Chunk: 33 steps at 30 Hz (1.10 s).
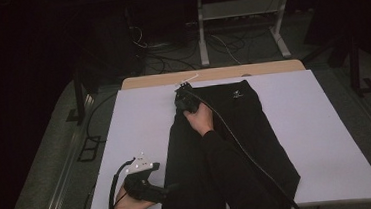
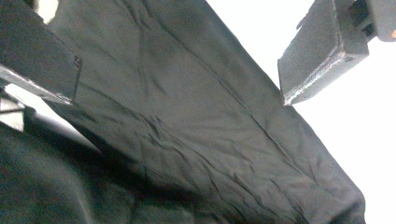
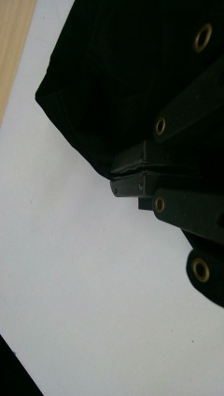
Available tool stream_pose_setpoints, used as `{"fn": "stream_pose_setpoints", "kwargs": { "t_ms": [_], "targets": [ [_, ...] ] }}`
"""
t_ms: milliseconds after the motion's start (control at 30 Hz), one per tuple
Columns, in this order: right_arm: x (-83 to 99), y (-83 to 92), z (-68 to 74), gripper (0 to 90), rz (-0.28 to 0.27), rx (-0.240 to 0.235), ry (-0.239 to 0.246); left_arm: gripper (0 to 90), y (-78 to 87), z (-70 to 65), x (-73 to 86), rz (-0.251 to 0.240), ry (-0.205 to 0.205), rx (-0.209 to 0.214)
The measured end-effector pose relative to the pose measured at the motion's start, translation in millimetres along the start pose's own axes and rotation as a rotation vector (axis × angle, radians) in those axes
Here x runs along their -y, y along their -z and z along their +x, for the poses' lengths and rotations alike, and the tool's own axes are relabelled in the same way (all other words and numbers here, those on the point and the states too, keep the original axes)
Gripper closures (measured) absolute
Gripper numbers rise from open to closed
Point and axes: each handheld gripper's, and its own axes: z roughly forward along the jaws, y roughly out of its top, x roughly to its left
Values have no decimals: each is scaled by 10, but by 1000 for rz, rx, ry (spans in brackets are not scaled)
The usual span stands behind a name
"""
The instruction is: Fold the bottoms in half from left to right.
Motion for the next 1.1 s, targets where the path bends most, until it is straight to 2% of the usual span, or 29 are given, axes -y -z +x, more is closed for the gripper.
{"fn": "stream_pose_setpoints", "kwargs": {
  "t_ms": [33,167,333,600,667,800,833,933,1000,1100],
  "targets": [
    [-2,4,2,862,-3,1,-1,0,14,-19,18,14,-4,5],
    [-9,19,4,863,-6,-1,-7,0,41,-43,43,20,-4,14],
    [-28,110,17,862,-8,9,25,0,74,-100,80,22,-11,24],
    [-33,163,31,862,-17,12,40,0,82,-63,135,68,-5,44],
    [-14,150,21,861,-17,3,35,0,75,-42,142,114,-10,80],
    [4,129,16,861,-12,-3,38,0,70,-42,154,136,-39,106],
    [9,130,15,862,-12,-3,37,0,61,-43,155,149,-53,130],
    [9,134,11,861,-12,-2,35,2,49,-46,158,162,-63,147],
    [3,148,2,861,-18,-2,34,2,31,-44,173,190,-83,158],
    [-1,166,-2,862,-19,-2,25,2,28,-33,188,190,-76,173]
  ]
}}
